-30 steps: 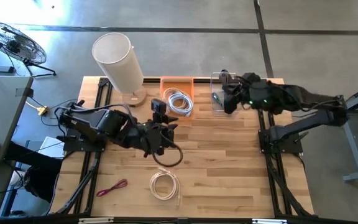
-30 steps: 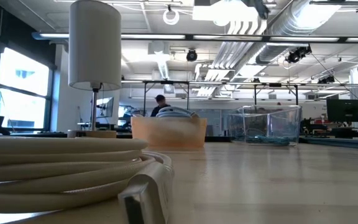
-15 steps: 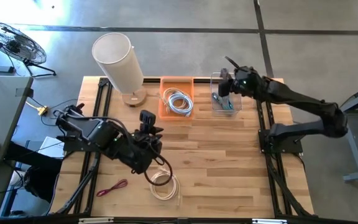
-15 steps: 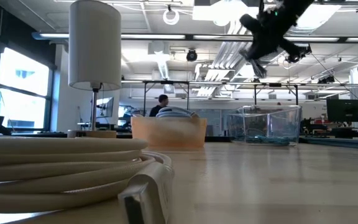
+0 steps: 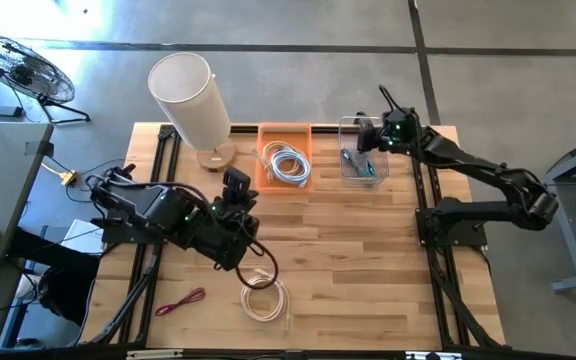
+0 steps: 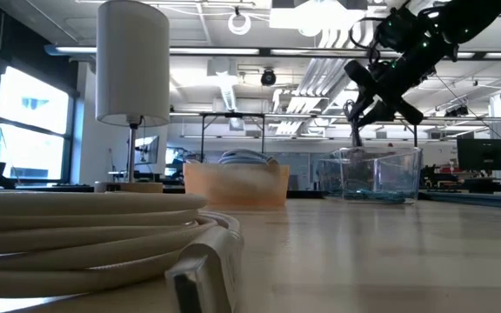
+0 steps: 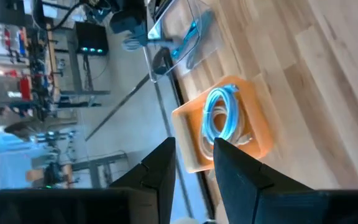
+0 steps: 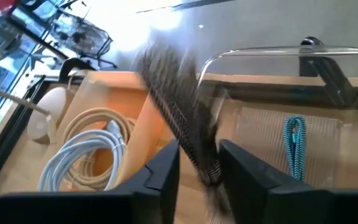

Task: Pick & Place USB Port
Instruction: Put the black white charger cable into the transparent bin, then put the black pink charger cable into the transparent bin

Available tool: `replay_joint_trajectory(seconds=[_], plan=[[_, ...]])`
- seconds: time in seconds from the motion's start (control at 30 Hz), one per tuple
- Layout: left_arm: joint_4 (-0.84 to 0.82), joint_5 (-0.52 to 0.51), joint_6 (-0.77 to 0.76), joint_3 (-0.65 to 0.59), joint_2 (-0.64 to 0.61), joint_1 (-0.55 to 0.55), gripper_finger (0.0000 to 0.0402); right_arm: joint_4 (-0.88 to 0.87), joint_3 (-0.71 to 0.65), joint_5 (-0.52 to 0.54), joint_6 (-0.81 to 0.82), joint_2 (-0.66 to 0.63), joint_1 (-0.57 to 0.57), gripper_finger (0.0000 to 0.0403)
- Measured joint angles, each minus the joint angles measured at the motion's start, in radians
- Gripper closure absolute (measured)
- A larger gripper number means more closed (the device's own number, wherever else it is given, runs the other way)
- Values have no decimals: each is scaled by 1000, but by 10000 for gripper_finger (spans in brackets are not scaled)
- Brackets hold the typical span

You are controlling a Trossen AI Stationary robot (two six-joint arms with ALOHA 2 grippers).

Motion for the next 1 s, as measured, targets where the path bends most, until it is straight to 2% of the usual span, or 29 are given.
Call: replay_joint_trajectory(seconds=[0.13,0.4,0.5,0.73,0.9,1.0], plan=[[1,1,32,0,0,16,298,-3,10,-27,-36,0,0,255],[1,119,20,-5,2,17,298,3,112,-163,-93,0,6,207],[1,222,-24,-5,2,18,298,2,165,-204,-118,-1,30,203],[1,618,-246,5,-9,-15,298,3,297,-289,-206,-3,183,202],[1,766,-465,6,-20,-98,298,0,367,-300,-250,-3,351,202],[1,797,-590,6,-20,-165,298,-1,392,-299,-255,-3,451,202]])
